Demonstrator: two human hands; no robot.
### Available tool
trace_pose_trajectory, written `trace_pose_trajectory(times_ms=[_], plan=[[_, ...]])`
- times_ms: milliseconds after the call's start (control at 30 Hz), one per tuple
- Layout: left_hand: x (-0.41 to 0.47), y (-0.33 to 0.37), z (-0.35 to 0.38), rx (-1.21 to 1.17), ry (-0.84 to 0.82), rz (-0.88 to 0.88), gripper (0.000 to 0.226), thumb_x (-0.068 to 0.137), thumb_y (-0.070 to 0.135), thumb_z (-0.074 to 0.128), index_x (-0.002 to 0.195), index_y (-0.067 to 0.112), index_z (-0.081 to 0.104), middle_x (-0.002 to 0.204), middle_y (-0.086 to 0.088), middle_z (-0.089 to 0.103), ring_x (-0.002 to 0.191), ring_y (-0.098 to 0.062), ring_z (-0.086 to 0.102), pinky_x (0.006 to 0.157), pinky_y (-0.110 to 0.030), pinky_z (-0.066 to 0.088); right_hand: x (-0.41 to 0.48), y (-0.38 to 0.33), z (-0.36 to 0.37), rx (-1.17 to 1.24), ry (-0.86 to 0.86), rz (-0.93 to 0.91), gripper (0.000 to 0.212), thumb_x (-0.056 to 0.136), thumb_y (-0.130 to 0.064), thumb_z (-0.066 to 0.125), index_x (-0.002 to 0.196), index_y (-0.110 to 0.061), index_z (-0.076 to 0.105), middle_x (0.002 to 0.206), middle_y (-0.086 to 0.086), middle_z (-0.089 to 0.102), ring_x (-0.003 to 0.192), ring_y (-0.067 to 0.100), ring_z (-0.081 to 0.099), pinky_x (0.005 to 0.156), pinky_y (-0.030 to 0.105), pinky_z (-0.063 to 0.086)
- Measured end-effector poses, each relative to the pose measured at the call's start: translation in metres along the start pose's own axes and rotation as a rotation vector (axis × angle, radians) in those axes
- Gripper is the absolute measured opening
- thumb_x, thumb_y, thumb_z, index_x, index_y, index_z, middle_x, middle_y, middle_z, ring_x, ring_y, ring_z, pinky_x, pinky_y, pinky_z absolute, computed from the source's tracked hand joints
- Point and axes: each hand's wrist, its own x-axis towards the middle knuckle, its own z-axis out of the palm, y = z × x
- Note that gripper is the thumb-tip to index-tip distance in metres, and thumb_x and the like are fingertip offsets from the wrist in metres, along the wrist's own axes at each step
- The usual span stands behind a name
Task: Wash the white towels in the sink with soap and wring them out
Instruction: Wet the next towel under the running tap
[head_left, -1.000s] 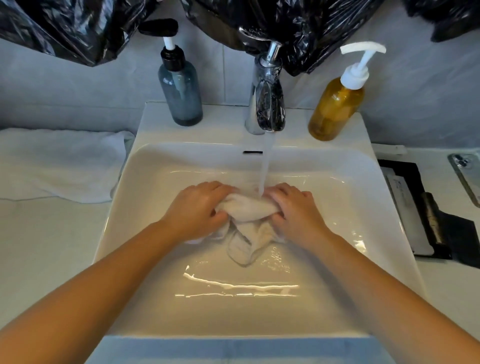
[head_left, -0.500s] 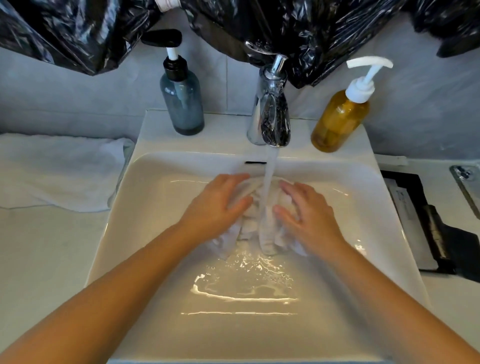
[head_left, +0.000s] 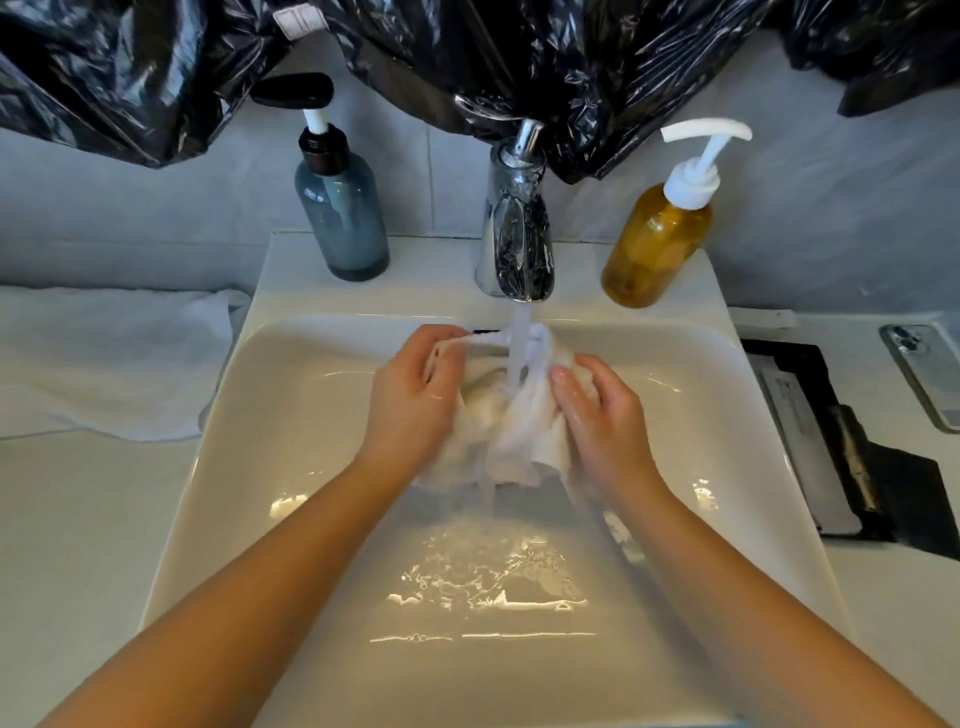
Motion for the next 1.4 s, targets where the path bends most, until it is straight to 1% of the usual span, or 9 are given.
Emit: trace_pose_trajectory(times_ms=[167, 300, 600, 700, 867, 1033, 1200, 1300, 1400], plan=[[-0.023, 0.005, 0.017, -0.396, -0.154, -0.089, 0.057, 0.089, 0.064, 0.038, 0.131, 0.028, 0.053, 0.128, 0.004, 0.061, 0.119, -0.013, 0.059, 0.101, -0.035, 0.048, -0.011, -0.001, 0.037, 0.273, -0.095, 0.137, 0.04, 0.081, -0.049, 0.059, 0.115, -0.027, 0.062, 0.102, -0.002, 0.073, 0.094, 0.012, 0.07, 0.076, 0.025, 0.052], [-0.027, 0.004, 0.024, -0.24, -0.047, -0.069, 0.051, 0.082, 0.07, 0.034, 0.117, 0.039, 0.054, 0.111, 0.008, 0.062, 0.101, 0.0, 0.062, 0.079, -0.016, 0.049, -0.01, -0.003, 0.058, 0.186, -0.027, 0.114, 0.031, 0.096, -0.054, 0.053, 0.111, -0.027, 0.061, 0.092, -0.006, 0.071, 0.084, 0.003, 0.07, 0.065, 0.013, 0.05], [-0.008, -0.007, 0.006, 0.225, -0.113, 0.017, 0.041, 0.089, 0.058, 0.038, 0.075, 0.023, 0.054, 0.069, 0.003, 0.057, 0.067, -0.021, 0.054, 0.06, -0.038, 0.042, 0.01, -0.007, 0.026, -0.129, -0.071, 0.121, 0.027, 0.098, -0.041, 0.056, 0.08, -0.022, 0.061, 0.075, -0.007, 0.061, 0.071, 0.013, 0.055, 0.055, 0.017, 0.041], [-0.006, -0.017, -0.009, 0.508, -0.238, 0.078, 0.04, 0.09, 0.06, 0.043, 0.104, 0.027, 0.061, 0.096, 0.003, 0.058, 0.084, -0.022, 0.058, 0.066, -0.032, 0.037, 0.016, -0.001, 0.004, -0.35, -0.199, 0.041, 0.012, 0.091, -0.045, 0.063, 0.093, -0.033, 0.066, 0.089, -0.014, 0.068, 0.08, 0.009, 0.062, 0.076, 0.024, 0.053], [-0.023, -0.035, -0.024, 0.736, -0.402, 0.149, 0.096, 0.071, 0.081, 0.036, 0.152, 0.03, 0.022, 0.159, -0.001, 0.021, 0.132, -0.028, 0.041, 0.1, -0.045, 0.044, -0.003, 0.019, -0.008, -0.877, -0.416, 0.0, 0.085, 0.077, -0.07, 0.058, 0.151, -0.042, 0.027, 0.146, -0.007, 0.042, 0.131, 0.018, 0.042, 0.108, 0.045, 0.037], [-0.012, -0.021, -0.014, 0.278, -0.244, -0.022, 0.073, 0.08, 0.038, 0.068, 0.146, 0.037, 0.035, 0.124, 0.005, 0.054, 0.11, -0.016, 0.059, 0.088, -0.028, 0.048, -0.006, 0.022, -0.002, -0.256, -0.202, 0.067, 0.07, 0.076, -0.021, 0.075, 0.139, -0.038, 0.047, 0.137, -0.007, 0.055, 0.126, 0.018, 0.053, 0.099, 0.037, 0.051], [-0.022, 0.0, 0.001, -0.302, -0.216, -0.153, 0.078, 0.072, 0.063, 0.048, 0.145, 0.039, 0.035, 0.144, 0.007, 0.044, 0.13, -0.004, 0.046, 0.107, -0.026, 0.039, -0.005, 0.016, 0.013, 0.472, -0.216, 0.214, 0.058, 0.075, -0.04, 0.072, 0.127, -0.018, 0.057, 0.112, 0.001, 0.071, 0.103, 0.016, 0.068, 0.08, 0.025, 0.055], [-0.022, 0.011, 0.017, -0.291, -0.177, -0.187, 0.086, 0.073, 0.077, 0.039, 0.147, 0.034, 0.036, 0.149, 0.007, 0.038, 0.134, -0.003, 0.038, 0.111, -0.026, 0.036, -0.007, 0.006, 0.036, 0.455, -0.137, 0.199, 0.081, 0.073, -0.068, 0.07, 0.128, -0.009, 0.058, 0.121, 0.012, 0.068, 0.112, 0.024, 0.066, 0.092, 0.032, 0.055], [-0.026, 0.023, 0.03, -0.138, -0.071, -0.159, 0.052, 0.091, 0.067, 0.037, 0.136, 0.041, 0.041, 0.135, 0.007, 0.042, 0.106, 0.022, 0.042, 0.087, -0.007, 0.037, -0.001, 0.0, 0.052, 0.338, 0.05, 0.255, 0.043, 0.087, -0.058, 0.054, 0.107, -0.022, 0.068, 0.104, 0.003, 0.073, 0.103, 0.023, 0.069, 0.09, 0.04, 0.055]])
